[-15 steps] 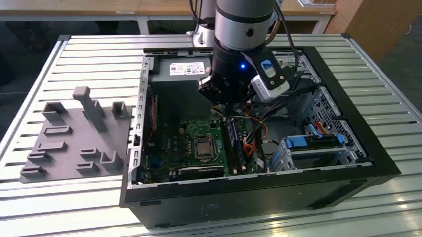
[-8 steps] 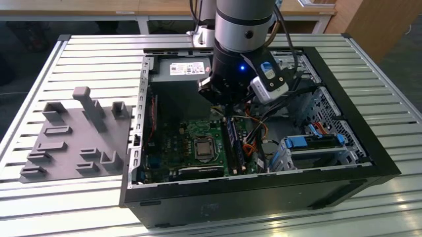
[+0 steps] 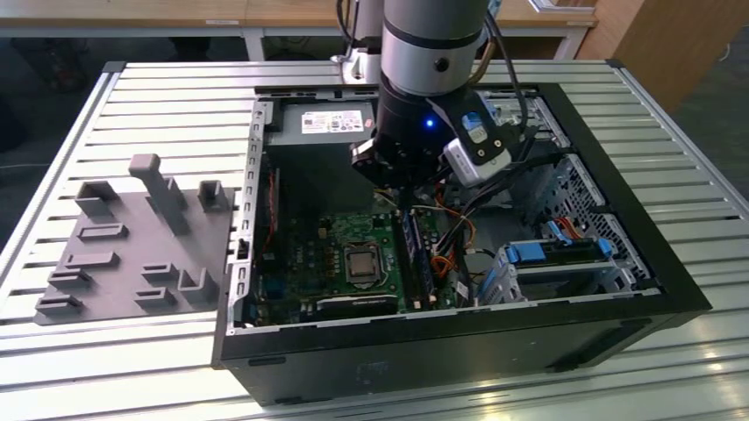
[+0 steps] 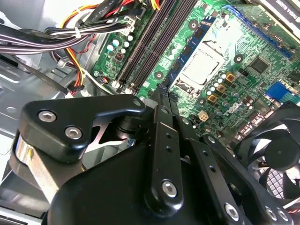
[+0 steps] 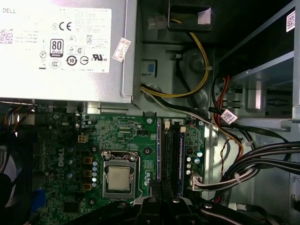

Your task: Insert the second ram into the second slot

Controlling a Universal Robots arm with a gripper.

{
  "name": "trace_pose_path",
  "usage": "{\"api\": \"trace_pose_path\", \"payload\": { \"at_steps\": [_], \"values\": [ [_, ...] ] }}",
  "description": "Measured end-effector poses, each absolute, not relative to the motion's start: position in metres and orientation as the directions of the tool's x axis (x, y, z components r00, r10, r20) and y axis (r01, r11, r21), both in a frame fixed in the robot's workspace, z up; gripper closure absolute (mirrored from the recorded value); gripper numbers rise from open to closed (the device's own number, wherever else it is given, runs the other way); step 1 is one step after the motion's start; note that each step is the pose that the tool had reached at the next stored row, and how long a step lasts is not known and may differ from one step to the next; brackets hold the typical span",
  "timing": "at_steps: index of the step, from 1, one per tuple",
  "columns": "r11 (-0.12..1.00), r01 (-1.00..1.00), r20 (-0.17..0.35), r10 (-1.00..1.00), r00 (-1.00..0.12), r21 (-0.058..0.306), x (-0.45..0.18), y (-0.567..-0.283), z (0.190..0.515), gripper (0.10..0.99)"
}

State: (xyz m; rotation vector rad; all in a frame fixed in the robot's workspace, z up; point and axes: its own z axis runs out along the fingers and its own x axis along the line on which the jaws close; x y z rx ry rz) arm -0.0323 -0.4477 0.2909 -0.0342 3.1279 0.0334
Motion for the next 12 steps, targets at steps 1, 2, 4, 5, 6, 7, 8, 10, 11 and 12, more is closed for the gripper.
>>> {"api": "trace_pose_path", "payload": {
  "at_steps": [1, 2, 4, 5, 6, 7, 8, 10, 11, 12],
  "values": [
    [1.000, -0.022, -0.014, -0.022, -1.000, 0.021, -0.0322, -0.4477, 0.2907, 0.973],
    [1.000, -0.022, -0.014, -0.022, -1.000, 0.021, -0.0322, -0.4476, 0.2904, 0.973],
    [1.000, -0.022, -0.014, -0.022, -1.000, 0.021, -0.0322, -0.4477, 0.2901, 0.973],
    [1.000, -0.022, -0.014, -0.022, -1.000, 0.021, -0.0322, -0.4477, 0.2900, 0.973],
    [1.000, -0.022, -0.014, -0.022, -1.000, 0.021, -0.0322, -0.4477, 0.2898, 0.973],
    [1.000, -0.022, -0.014, -0.022, -1.000, 0.021, -0.0322, -0.4476, 0.2895, 0.973],
    [1.000, -0.022, -0.014, -0.022, -1.000, 0.022, -0.0322, -0.4476, 0.2890, 0.973],
    [1.000, -0.022, -0.014, -0.022, -1.000, 0.021, -0.0322, -0.4477, 0.2883, 0.973],
    [1.000, -0.022, -0.014, -0.022, -1.000, 0.021, -0.0322, -0.4477, 0.2879, 0.973],
    [1.000, -0.022, -0.014, -0.022, -1.000, 0.021, -0.0322, -0.4477, 0.2877, 0.973]
  ]
}}
